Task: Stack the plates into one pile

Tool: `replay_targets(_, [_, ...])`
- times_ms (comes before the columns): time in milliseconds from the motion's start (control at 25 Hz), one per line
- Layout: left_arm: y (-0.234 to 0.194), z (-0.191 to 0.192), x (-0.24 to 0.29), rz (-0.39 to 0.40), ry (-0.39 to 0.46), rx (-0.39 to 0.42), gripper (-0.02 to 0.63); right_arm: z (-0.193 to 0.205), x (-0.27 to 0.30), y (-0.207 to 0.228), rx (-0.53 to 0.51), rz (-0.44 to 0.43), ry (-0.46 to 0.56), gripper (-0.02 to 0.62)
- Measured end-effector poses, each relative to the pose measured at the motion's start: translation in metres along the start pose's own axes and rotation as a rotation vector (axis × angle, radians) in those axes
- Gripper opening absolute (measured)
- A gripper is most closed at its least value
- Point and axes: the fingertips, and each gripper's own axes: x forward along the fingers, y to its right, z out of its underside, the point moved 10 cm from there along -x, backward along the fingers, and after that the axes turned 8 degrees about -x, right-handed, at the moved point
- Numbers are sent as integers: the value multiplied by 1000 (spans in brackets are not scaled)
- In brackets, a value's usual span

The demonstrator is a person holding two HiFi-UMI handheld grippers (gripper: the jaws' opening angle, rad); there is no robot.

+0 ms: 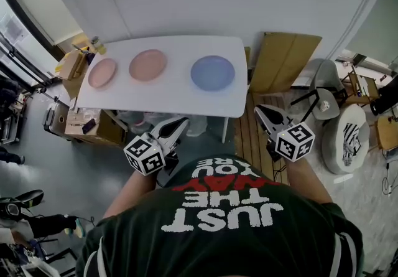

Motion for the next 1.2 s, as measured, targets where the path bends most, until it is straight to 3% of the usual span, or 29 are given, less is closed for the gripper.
replay_targets(520, [45, 21, 39, -60, 7, 3, 8, 9, -41, 37, -11, -66, 50, 6])
replay_targets(720, [43, 29, 45, -79, -7, -7, 8, 20, -30, 50, 0, -89, 43, 6])
replay_targets(960, [-15, 15, 43, -90, -20, -36, 8, 16, 29, 56, -3, -102, 13, 6])
replay_targets(1200, [-140, -26, 67, 15, -54, -50, 8, -1, 128, 69, -35, -20, -1, 6])
